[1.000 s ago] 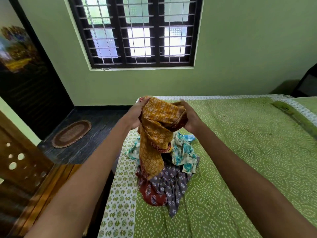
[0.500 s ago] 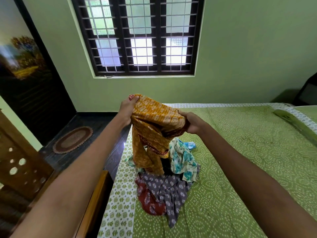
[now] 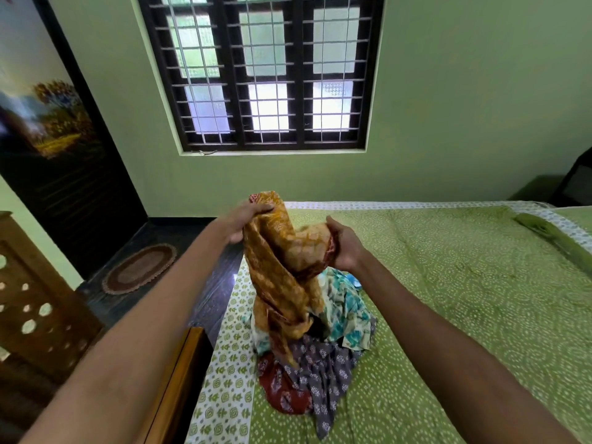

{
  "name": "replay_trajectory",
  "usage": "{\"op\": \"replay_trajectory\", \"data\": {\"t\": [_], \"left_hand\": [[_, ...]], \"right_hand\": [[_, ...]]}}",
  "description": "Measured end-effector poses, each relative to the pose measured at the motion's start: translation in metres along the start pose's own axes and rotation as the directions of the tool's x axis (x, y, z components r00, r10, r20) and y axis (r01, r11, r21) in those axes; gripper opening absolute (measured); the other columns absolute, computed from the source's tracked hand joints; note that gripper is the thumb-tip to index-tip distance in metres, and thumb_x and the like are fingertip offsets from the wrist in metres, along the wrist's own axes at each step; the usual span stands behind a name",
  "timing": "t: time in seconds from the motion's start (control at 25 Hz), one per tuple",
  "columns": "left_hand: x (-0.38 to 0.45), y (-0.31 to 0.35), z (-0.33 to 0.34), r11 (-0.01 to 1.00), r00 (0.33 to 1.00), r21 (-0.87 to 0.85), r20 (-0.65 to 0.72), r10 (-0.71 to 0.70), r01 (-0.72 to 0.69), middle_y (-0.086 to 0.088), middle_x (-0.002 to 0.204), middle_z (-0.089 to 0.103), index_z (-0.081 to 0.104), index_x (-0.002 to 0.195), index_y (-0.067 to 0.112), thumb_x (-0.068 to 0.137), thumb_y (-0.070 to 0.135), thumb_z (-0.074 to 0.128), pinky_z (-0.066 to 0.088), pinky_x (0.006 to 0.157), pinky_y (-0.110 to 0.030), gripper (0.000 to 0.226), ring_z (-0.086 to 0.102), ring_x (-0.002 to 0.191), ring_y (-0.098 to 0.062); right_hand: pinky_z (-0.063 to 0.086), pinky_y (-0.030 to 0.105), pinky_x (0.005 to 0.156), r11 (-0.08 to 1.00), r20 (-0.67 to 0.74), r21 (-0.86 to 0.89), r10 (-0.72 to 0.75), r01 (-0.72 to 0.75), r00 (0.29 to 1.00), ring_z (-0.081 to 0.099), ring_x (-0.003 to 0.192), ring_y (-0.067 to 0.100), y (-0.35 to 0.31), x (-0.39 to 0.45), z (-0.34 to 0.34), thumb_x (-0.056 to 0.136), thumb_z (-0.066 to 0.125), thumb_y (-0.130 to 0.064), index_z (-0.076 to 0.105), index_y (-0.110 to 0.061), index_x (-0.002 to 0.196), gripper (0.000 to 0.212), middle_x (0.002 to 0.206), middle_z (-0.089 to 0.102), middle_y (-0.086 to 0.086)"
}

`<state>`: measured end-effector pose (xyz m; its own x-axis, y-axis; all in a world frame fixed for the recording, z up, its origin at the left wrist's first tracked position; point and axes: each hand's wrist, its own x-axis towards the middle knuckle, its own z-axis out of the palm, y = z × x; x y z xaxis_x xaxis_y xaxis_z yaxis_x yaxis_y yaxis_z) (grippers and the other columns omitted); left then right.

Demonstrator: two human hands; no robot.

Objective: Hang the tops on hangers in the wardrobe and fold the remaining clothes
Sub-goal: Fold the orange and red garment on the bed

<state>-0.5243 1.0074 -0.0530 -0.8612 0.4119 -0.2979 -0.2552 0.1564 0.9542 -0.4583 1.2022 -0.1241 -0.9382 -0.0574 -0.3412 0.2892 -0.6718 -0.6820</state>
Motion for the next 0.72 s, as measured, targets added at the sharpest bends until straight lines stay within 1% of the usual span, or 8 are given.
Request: {"op": "replay_trajectory", "data": {"t": [0.12,0.2,0.28,0.32,0.4,0.56,0.64,0.72], "left_hand": [[0.003,0.007,-0.021,0.988,0.995,-0.154,-0.099,0.014,-0.029,-0.009,0.076,0.069,0.058,0.099,0.005,0.090,0.025,0.060,0.056,0.050,-0.026,0.022,0.067,0.061,-0.018],[0.003,0.015,-0.024,0.983,0.991,-0.177,-0.132,0.017,-0.041,-0.011,0.083,0.066,0.057,0.101,0.004,0.089,0.030,0.061,0.055,0.049,-0.027,0.030,0.065,0.070,-0.022],[0.001,0.016,-0.015,0.987,0.996,-0.161,-0.091,-0.002,-0.013,-0.009,0.072,0.068,0.058,0.093,0.005,0.091,0.031,0.058,0.055,0.048,-0.025,0.026,0.065,0.065,-0.020],[0.000,0.013,-0.008,0.990,0.999,-0.137,-0.048,-0.019,0.012,-0.007,0.066,0.068,0.058,0.089,0.006,0.093,0.032,0.055,0.055,0.050,-0.025,0.026,0.066,0.060,-0.017],[-0.001,0.005,0.000,0.996,0.998,-0.061,0.027,-0.060,0.062,-0.006,0.065,0.069,0.059,0.088,0.008,0.094,0.033,0.051,0.056,0.057,-0.025,0.027,0.065,0.060,-0.015],[0.007,0.003,-0.012,0.999,1.000,0.035,-0.026,-0.011,0.012,-0.007,0.086,0.065,0.056,0.093,0.014,0.094,0.034,0.052,0.054,0.070,-0.026,0.021,0.063,0.075,-0.017],[0.012,0.003,-0.017,0.995,0.997,0.089,-0.058,0.045,-0.040,-0.007,0.087,0.063,0.058,0.090,0.015,0.095,0.036,0.050,0.053,0.069,-0.024,0.023,0.062,0.073,-0.014],[0.015,0.000,-0.021,0.990,0.996,0.139,-0.082,0.043,-0.031,-0.005,0.084,0.063,0.059,0.087,0.014,0.096,0.037,0.048,0.053,0.067,-0.022,0.027,0.063,0.071,-0.013]], "right_hand": [[0.055,0.032,0.083,0.907,-0.029,0.324,-0.273,0.267,0.962,0.069,0.084,0.021,-0.026,-0.004,-0.011,0.081,0.063,-0.015,0.069,-0.007,0.083,0.011,0.087,0.072,0.012],[0.042,0.017,0.098,0.825,0.016,0.506,-0.303,0.253,0.953,0.062,0.096,0.011,-0.017,0.011,-0.028,0.064,0.080,-0.003,0.068,-0.008,0.092,0.031,0.100,0.068,0.006],[0.052,0.018,0.080,0.968,-0.097,0.243,-0.038,0.061,0.995,0.064,0.085,0.015,0.014,0.013,-0.026,0.069,0.081,-0.017,0.062,-0.010,0.105,0.042,0.102,0.064,0.005],[0.056,0.024,0.065,0.994,-0.095,0.083,0.074,-0.066,0.993,0.067,0.076,0.020,0.028,0.014,-0.023,0.083,0.067,-0.029,0.061,-0.009,0.106,0.031,0.095,0.068,0.008],[0.056,0.032,0.046,0.992,-0.075,0.023,0.122,-0.120,0.990,0.069,0.062,0.025,0.038,0.012,-0.023,0.097,0.035,-0.039,0.068,-0.006,0.090,0.047,0.075,0.071,0.012],[0.055,0.031,0.049,0.996,-0.035,-0.083,0.014,-0.017,0.999,0.068,0.058,0.026,0.016,-0.010,-0.030,0.090,0.045,-0.046,0.074,-0.005,0.069,0.054,0.068,0.070,0.013],[0.052,0.025,0.045,0.967,-0.041,-0.242,0.072,-0.080,0.997,0.063,0.048,0.021,0.010,-0.014,-0.024,0.090,0.047,-0.046,0.068,-0.006,0.069,0.050,0.057,0.065,0.007],[0.055,0.029,0.049,0.964,0.013,-0.233,0.133,-0.127,0.991,0.065,0.055,0.024,0.007,-0.017,-0.019,0.089,0.038,-0.050,0.072,-0.007,0.071,0.057,0.067,0.067,0.010]]}}
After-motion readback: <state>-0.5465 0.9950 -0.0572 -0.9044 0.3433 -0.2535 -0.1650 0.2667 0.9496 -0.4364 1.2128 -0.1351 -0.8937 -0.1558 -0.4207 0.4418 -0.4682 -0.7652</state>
